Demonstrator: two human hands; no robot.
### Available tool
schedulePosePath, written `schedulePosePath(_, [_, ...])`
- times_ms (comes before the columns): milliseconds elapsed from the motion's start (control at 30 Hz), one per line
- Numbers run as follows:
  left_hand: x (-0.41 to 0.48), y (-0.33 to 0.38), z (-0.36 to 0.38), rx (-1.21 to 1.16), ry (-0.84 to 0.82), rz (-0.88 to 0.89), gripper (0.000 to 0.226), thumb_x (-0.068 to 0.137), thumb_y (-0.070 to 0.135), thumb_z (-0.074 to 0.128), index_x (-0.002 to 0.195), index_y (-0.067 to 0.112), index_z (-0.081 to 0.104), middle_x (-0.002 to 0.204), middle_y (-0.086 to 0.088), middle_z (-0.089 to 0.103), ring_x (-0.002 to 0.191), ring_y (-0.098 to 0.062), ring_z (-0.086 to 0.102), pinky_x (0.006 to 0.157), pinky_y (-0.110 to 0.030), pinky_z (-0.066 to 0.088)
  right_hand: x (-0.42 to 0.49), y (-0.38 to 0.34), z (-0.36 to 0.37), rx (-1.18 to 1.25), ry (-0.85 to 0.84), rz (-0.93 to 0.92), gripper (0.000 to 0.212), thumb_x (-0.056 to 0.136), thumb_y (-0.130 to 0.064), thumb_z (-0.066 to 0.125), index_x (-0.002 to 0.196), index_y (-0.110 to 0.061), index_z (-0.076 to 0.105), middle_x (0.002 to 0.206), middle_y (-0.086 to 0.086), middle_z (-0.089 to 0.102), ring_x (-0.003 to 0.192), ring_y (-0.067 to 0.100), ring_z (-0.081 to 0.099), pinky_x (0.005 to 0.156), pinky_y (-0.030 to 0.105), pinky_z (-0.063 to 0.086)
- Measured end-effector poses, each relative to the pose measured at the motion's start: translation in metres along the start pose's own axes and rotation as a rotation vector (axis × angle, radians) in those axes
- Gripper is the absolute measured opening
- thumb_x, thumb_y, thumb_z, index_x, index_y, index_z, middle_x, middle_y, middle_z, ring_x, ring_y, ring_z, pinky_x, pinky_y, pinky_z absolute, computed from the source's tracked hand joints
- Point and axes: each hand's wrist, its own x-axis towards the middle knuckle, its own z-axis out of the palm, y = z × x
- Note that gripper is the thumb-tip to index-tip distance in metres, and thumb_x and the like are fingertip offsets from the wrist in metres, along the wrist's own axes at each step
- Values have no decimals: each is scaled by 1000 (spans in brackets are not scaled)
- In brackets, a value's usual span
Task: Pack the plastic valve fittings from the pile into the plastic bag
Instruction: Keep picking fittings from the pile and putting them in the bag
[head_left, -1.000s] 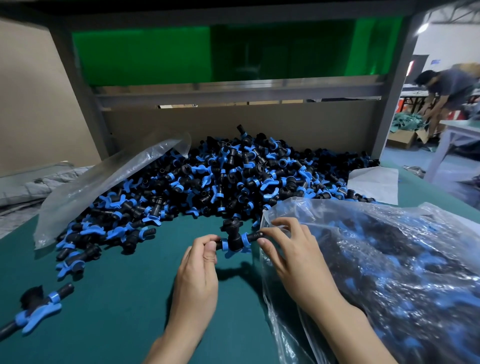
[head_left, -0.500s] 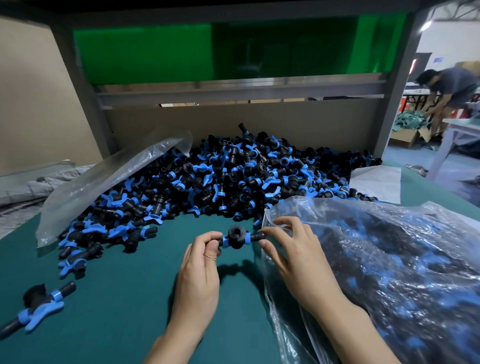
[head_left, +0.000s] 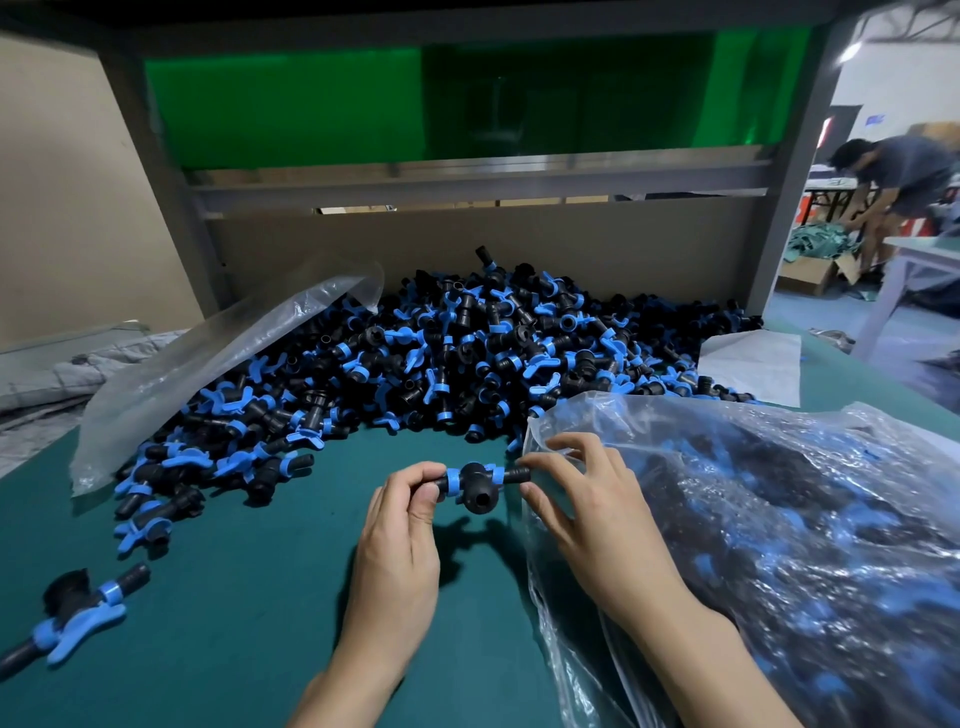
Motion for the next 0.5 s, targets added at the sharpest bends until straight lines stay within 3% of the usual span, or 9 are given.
schedulePosePath(100, [0,1,0,-41,-9,-29,18,100,36,41,106,41,57,107,19,64,105,-3,59,84,-15,43,-1,0,0,29,11,-1,25,95,-26,60,119,-32,60,124,-6,45,110,18,48,91,36,44])
schedulePosePath(267, [1,3,-1,-118,-5,-54,17,101,25,46,105,36,59,104,28,64,102,2,59,79,-5,40,1,-4,-2,121,77,48,49,85,9,55,118,-27,63,117,-6,46,104,17,50,83,30,48])
schedulePosePath(367, [-3,8,0,-146,-15,-92,18,101,27,47,105,39,60,101,26,66,91,-1,61,76,-12,44,2,-6,-8,238,150,92,48,85,10,55,116,-27,63,112,-8,48,97,10,53,80,18,45])
schedulePosePath(433, [-7,13,4,-209,-18,-120,17,99,32,48,104,43,60,103,24,67,96,0,62,79,-19,45,4,-9,-13,300,182,115,46,88,6,53,115,-31,63,108,-11,49,88,5,53,72,11,39])
schedulePosePath(500, [-14,20,11,-265,-45,-129,17,95,35,50,104,44,62,104,20,69,98,-2,64,80,-21,48,6,-12,-18,350,202,114,44,89,4,52,114,-31,63,105,-11,50,82,5,53,67,12,36])
